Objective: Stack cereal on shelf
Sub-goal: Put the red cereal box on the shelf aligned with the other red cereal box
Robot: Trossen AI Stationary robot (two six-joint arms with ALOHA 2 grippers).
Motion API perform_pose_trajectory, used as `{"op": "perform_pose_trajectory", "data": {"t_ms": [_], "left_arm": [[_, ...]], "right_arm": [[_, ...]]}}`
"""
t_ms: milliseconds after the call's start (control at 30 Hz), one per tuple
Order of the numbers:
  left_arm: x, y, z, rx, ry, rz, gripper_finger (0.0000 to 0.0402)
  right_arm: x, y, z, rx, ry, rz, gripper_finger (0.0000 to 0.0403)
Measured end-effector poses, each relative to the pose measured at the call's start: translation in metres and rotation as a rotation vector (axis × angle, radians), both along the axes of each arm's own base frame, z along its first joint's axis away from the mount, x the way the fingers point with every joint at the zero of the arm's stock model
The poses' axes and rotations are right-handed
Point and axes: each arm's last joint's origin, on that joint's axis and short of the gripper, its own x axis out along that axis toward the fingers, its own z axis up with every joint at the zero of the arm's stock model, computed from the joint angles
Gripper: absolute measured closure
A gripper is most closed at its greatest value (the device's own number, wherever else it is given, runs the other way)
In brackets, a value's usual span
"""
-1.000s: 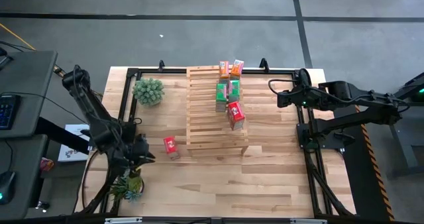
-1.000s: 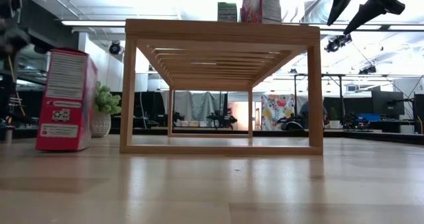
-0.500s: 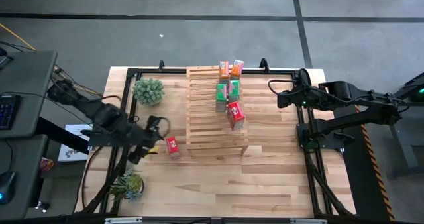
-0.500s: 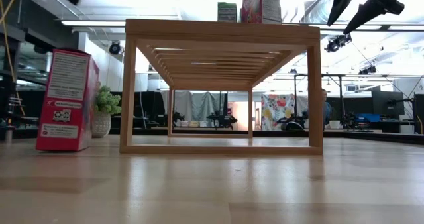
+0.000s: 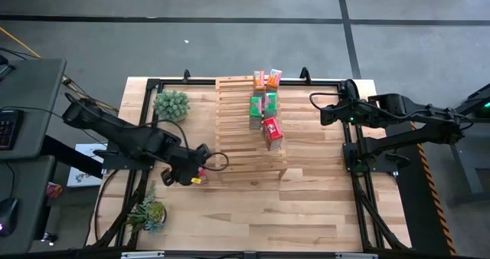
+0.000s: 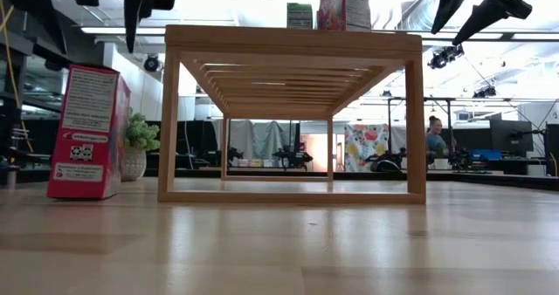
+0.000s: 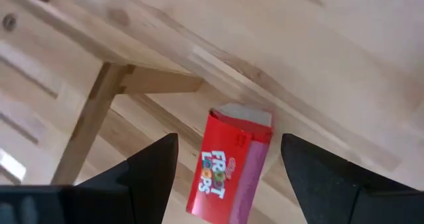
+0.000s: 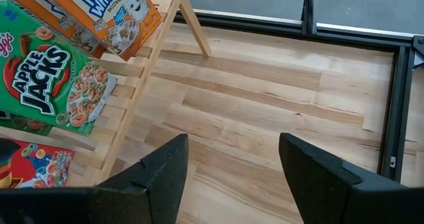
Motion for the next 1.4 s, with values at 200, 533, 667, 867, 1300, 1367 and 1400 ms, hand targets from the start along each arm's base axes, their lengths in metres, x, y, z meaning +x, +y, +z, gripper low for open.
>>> {"op": "perform_pose_trajectory", "data": {"t_ms": [200, 533, 667, 867, 1300, 1367, 1400], "left_arm": [[0.005, -0.001, -0.008, 0.055, 0.034, -0.083, 0.0144], [0.014, -0.004, -0.025, 0.136, 0.109, -0.118, 0.0144], [0.016, -0.001, -0.026, 0.147, 0.107, -0.103, 0.0145], [0.015, 0.002, -0.024, 0.146, 0.102, -0.082, 0.0145], [0.008, 0.013, -0.059, 0.097, 0.145, -0.032, 0.0157], [0.008, 0.015, -0.065, 0.086, 0.142, 0.014, 0.0168], [0.006, 0.015, -0.067, 0.082, 0.154, 0.036, 0.0175]], "right_arm": [[0.000, 0.000, 0.000, 0.000, 0.000, 0.000, 0.0174], [0.000, 0.000, 0.000, 0.000, -0.001, 0.001, 0.0174], [0.000, 0.000, 0.000, 0.000, -0.001, 0.000, 0.0174], [0.000, 0.000, 0.000, 0.000, 0.000, 0.000, 0.0174], [0.000, 0.000, 0.000, 0.010, -0.001, 0.007, 0.0174], [0.000, 0.001, 0.000, 0.020, -0.001, 0.013, 0.0174], [0.000, 0.001, 0.000, 0.022, -0.001, 0.015, 0.0174]]}}
